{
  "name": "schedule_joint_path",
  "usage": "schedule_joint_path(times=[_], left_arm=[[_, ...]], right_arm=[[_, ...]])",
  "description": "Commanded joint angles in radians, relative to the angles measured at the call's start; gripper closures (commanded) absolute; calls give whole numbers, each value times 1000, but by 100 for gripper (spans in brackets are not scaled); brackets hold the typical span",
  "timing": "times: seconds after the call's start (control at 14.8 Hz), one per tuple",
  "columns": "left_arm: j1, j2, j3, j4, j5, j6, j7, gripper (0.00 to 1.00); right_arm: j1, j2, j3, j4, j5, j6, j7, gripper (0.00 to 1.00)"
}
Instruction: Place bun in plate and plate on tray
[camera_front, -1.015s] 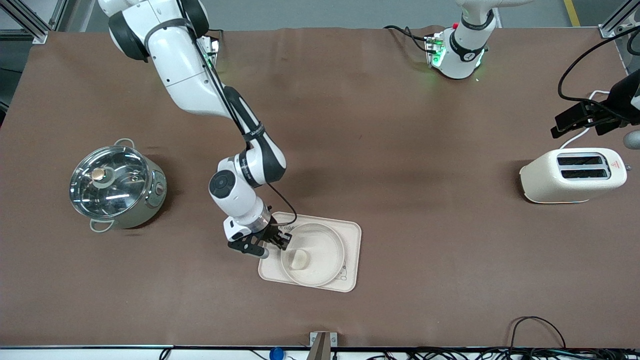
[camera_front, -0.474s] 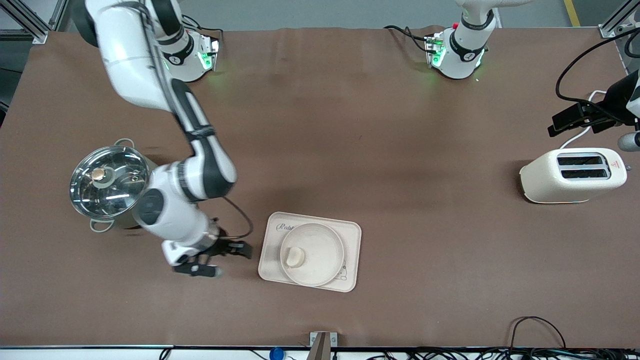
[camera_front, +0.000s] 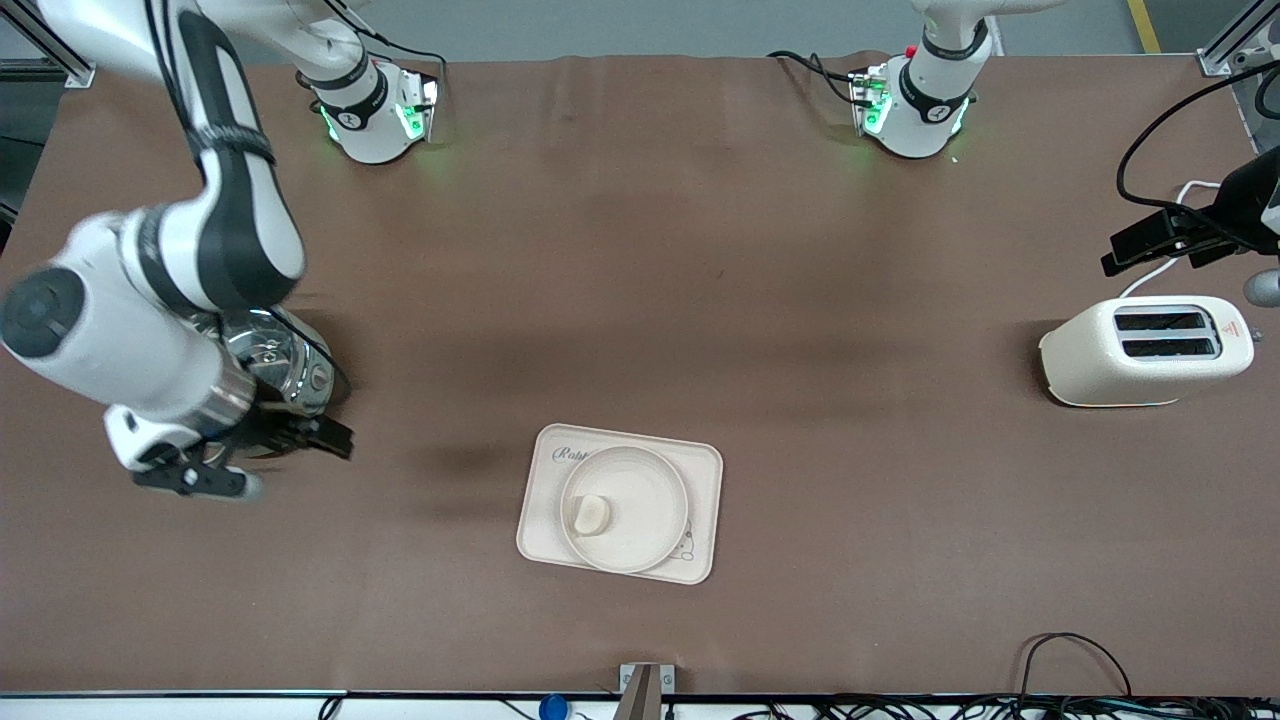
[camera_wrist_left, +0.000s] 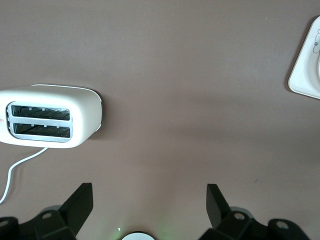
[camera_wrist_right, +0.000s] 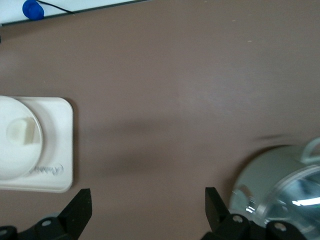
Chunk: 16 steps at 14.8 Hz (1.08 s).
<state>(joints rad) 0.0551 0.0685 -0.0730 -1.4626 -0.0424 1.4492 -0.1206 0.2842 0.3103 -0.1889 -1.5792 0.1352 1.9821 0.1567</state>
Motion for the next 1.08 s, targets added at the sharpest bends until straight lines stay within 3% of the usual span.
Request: schedule_joint_path(times=[0.0,0.14,0.27,0.54,0.74,1.02], left_arm=[[-14,23,-2,37,6,-18,-27,0],[-15,28,-4,37,6,-18,-33,0],[-17,37,-5,44,4,-9,-42,0],[-38,62,-5,74,9,-9,-73,0],[-63,60,-5,73,71,-9,-74,0],[-66,59,-16,71,79,-9,-97,0]], right_arm=[[-94,-221,19,-169,-29,-47,-94,0],[-166,-319,25,-170,-29,-162,-143,0],[-236,-413,84,-173,-40,-250,-144,0],[-241,-575,111,-264,-112,-305,-143,0],[-238,-559,132,-191,-138,-362,-134,0],[-241,-461,132,-44,-157,-439,-132,0]])
